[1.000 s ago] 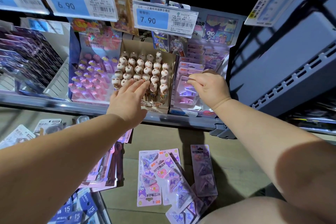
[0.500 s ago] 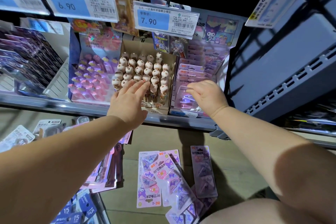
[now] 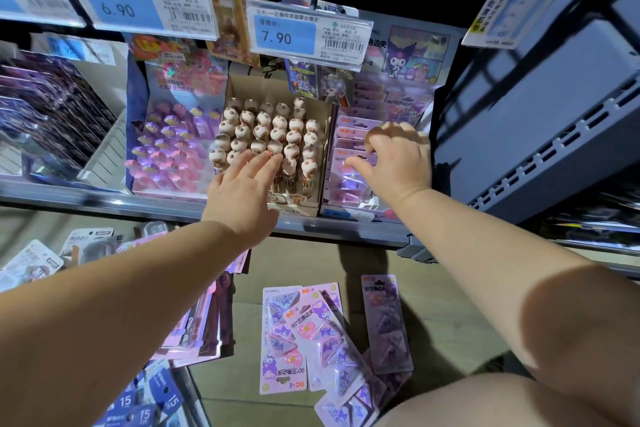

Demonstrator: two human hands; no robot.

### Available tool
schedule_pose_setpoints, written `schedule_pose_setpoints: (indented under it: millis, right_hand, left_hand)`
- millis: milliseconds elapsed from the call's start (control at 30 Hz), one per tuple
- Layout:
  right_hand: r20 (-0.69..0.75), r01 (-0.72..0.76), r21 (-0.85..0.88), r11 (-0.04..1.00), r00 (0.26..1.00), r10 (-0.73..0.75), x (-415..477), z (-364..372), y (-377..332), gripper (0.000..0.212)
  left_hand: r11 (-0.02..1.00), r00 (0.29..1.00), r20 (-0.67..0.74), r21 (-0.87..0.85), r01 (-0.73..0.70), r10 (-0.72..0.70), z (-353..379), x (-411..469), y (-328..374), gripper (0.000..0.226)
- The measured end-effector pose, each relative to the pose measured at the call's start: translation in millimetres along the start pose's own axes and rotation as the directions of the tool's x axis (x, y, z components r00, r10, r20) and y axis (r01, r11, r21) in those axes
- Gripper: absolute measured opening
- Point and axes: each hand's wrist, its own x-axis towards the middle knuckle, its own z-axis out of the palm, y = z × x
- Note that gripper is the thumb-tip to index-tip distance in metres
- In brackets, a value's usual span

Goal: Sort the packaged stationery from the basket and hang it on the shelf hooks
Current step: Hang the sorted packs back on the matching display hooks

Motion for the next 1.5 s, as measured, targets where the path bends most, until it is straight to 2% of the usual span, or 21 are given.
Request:
schedule_pose_setpoints:
  millis: [133,233,267,333,400,433,467,533,600,667,800,900,967,1067,1167,1300,1400,1500]
  right_hand:
    - [-0.041,-0.038,0.116,0.992,0.998,0.043,-7,-4,0,0.04]
    - [-0.243,0.093,0.242,0.966,0.97,-0.033,-25,0,2,0.036]
    - [-0.26,0.156,0.288,0.945,0.962,-0.08,-36,3,2,0.032]
    - [-0.136,0.189,0.369,0.91,0.98,-0.149,-64,13,1,0.026]
    - [0.204,0.065,0.358,0.932,0.968,-0.146,-87,21,1,0.025]
    - [0.406,-0.01,0.302,0.953,0.906,-0.119,-96,25,2,0.026]
    - [0.585,-0.063,0.226,0.972,0.807,-0.084,-101,29,3,0.025]
    - [0.815,-0.053,0.072,0.996,0.578,-0.028,-107,32,6,0.021]
    - [0.909,0.056,-0.023,0.998,0.418,-0.002,-113,30,10,0.026]
    - [0.95,0.104,-0.052,0.993,0.312,0.017,-124,29,12,0.036]
    - [0.977,0.037,-0.059,0.998,0.207,0.051,-150,43,-4,0.049]
    - [0.972,-0.162,-0.04,0.986,0.224,0.076,-158,68,-30,0.073]
    - [0.958,-0.24,-0.079,0.968,0.25,0.14,-173,78,-50,0.086]
    - [0.923,-0.411,-0.101,0.906,0.3,0.239,-206,88,-69,0.095]
    - [0.897,-0.526,-0.077,0.847,0.334,0.289,-212,92,-71,0.08]
    - [0.875,-0.681,-0.003,0.732,0.352,0.332,-210,99,-68,0.063]
    - [0.866,-0.786,0.159,0.598,0.402,0.297,-212,96,-66,0.036]
    - [0.878,-0.832,0.291,0.473,0.429,0.214,-217,96,-73,0.034]
  left_hand:
    - [1.0,1.0,-0.02,0.008,-0.014,0.014,2,-2,2,0.086]
    - [0.999,0.998,-0.047,0.003,-0.043,0.043,5,-3,1,0.088]
    - [0.999,0.997,-0.059,-0.005,-0.052,0.052,8,-6,1,0.088]
    - [0.997,0.995,-0.078,-0.034,-0.064,0.062,18,-16,2,0.087]
    - [0.997,0.997,-0.05,-0.045,-0.057,0.055,34,-30,2,0.087]
    - [0.998,0.998,-0.007,-0.036,-0.056,0.056,44,-37,3,0.088]
    - [0.998,0.997,0.049,-0.022,-0.059,0.06,54,-44,2,0.087]
    - [0.997,0.981,0.177,-0.001,-0.075,0.074,78,-58,1,0.084]
    - [0.996,0.948,0.305,-0.014,-0.091,0.091,99,-74,1,0.079]
    - [0.997,0.903,0.423,-0.044,-0.064,0.076,118,-91,0,0.075]
    - [0.995,0.821,0.57,-0.081,0.055,0.001,151,-122,-6,0.072]
    - [0.971,0.768,0.634,-0.109,0.211,-0.096,160,-128,-13,0.078]
    - [0.939,0.739,0.654,-0.13,0.318,-0.16,163,-128,-18,0.078]
    - [0.871,0.693,0.691,-0.192,0.452,-0.207,166,-129,-20,0.079]
    - [0.798,0.684,0.698,-0.28,0.534,-0.213,166,-125,-19,0.083]
    - [0.779,0.678,0.711,-0.312,0.543,-0.188,163,-122,-18,0.083]
    - [0.767,0.701,0.69,-0.346,0.54,-0.181,161,-118,-16,0.071]
    - [0.742,0.739,0.659,-0.424,0.519,-0.14,157,-114,-14,0.056]
